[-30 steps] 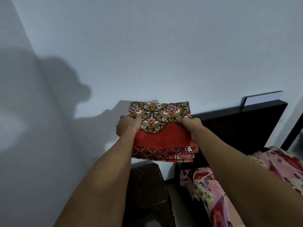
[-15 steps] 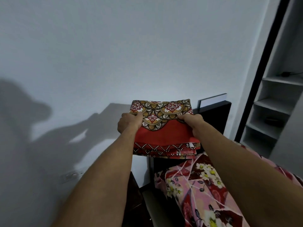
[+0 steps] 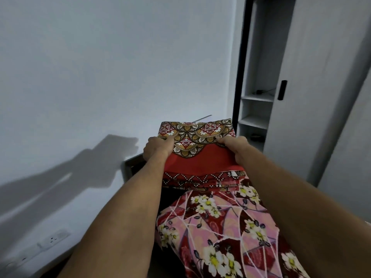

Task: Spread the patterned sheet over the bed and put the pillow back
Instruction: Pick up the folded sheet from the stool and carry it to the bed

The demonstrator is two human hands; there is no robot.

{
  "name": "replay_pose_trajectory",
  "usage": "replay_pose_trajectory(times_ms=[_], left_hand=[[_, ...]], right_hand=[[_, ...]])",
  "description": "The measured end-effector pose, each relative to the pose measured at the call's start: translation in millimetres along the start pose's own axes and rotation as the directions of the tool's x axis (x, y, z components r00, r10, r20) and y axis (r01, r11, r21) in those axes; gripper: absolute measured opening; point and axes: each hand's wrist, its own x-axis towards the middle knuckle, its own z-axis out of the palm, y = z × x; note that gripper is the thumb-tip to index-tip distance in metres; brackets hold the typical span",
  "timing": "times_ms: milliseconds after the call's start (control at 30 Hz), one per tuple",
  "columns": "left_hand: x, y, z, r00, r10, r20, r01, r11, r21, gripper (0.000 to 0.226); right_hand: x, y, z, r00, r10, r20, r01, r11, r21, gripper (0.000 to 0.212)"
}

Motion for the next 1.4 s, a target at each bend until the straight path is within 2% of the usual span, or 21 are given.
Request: replay_pose_trajectory(times_ms=[133,233,367,633,733,867,967,1100,1233,1333,1400], left_hand=[[-14,36,29,0.992,0.088,0.089,-0.087,0.996,-0.023,0.064],[-29,62,53,0.972,0.178,0.157,-0.17,0.984,-0.061,0.052],[-45,92,82,0.936,0.258,0.242,-0.246,0.966,-0.079,0.066],[-104,154,132,0.811,0.436,0.39,-0.402,0.9,-0.172,0.062],[-131,175,148,0.764,0.479,0.432,-0.444,0.876,-0.186,0.066],[-174,197,168,0.673,0.552,0.493,-0.51,0.828,-0.232,0.05],[-205,208,184,0.619,0.577,0.533,-0.53,0.807,-0.259,0.063],[-253,215,193,0.532,0.611,0.587,-0.566,0.772,-0.29,0.062],[-298,221,200,0.434,0.64,0.634,-0.6,0.731,-0.326,0.067],[-336,226,202,0.366,0.666,0.65,-0.625,0.693,-0.359,0.069],[-361,230,199,0.33,0.682,0.652,-0.638,0.671,-0.379,0.07]], right_hand=[[-6,2,-48,0.993,0.014,-0.117,-0.013,1.0,0.009,0.052],[-15,4,-84,0.979,0.032,-0.2,-0.024,0.999,0.038,0.047],[-29,7,-126,0.946,0.064,-0.317,-0.049,0.997,0.056,0.051],[-67,19,-205,0.832,0.118,-0.543,-0.065,0.991,0.116,0.039],[-85,24,-231,0.773,0.131,-0.621,-0.056,0.989,0.14,0.038],[-114,35,-264,0.684,0.151,-0.713,-0.065,0.987,0.147,0.05],[-137,45,-287,0.614,0.166,-0.771,-0.054,0.984,0.169,0.051],[-173,62,-316,0.499,0.192,-0.845,-0.048,0.98,0.194,0.043],[-211,79,-338,0.419,0.234,-0.878,-0.039,0.97,0.24,0.034],[-243,86,-355,0.351,0.256,-0.901,-0.028,0.964,0.263,0.037],[-263,91,-368,0.313,0.268,-0.911,-0.03,0.962,0.273,0.05]])
